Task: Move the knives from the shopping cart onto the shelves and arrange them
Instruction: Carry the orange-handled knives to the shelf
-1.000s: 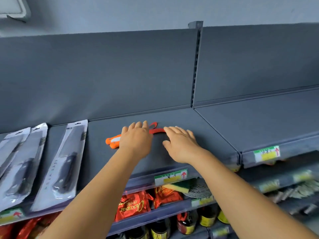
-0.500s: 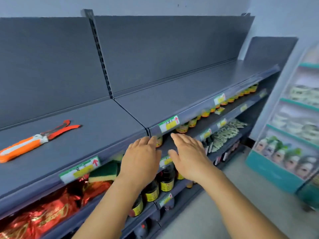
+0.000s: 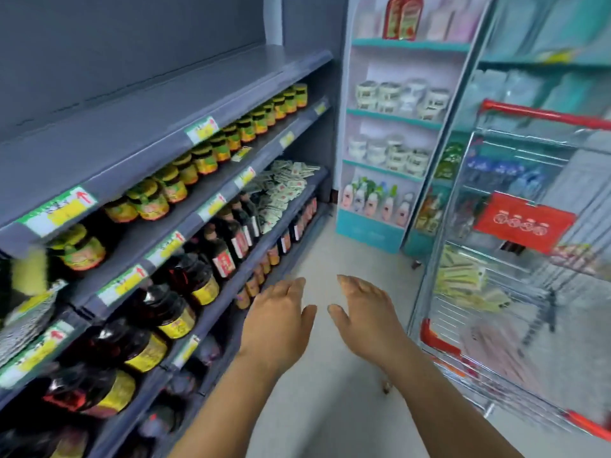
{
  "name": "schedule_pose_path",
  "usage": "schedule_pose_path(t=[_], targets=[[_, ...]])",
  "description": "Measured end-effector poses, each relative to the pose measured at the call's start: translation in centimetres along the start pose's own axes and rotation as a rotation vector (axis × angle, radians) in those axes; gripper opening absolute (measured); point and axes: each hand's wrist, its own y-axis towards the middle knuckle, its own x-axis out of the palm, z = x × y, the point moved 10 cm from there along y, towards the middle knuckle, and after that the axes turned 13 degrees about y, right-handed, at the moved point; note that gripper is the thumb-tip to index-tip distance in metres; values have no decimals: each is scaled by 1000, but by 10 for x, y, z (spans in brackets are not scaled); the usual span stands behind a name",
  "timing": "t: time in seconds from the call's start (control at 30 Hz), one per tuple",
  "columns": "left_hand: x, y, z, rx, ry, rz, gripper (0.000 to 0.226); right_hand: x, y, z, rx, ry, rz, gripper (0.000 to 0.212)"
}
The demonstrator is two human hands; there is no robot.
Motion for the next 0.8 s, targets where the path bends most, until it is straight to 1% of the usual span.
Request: schedule_pose_path(t=[0.2,0.43,0.5,0.67,0.8], targets=[[58,28,110,171,-29,-142,56,-30,-23,133,246,81,66,59],[104,67,220,400,-25,-256,53,-52,-35,242,471,162,133,55],[119,83,246,439,-43,-292,51,-59,-34,271,519,167,160,53],[161,127,293,503,-52,-376,46,-68,-23,336,631,177,190,58],[188,153,323,557,-38,-410,52,-63,-12,375,684,213,170,58]])
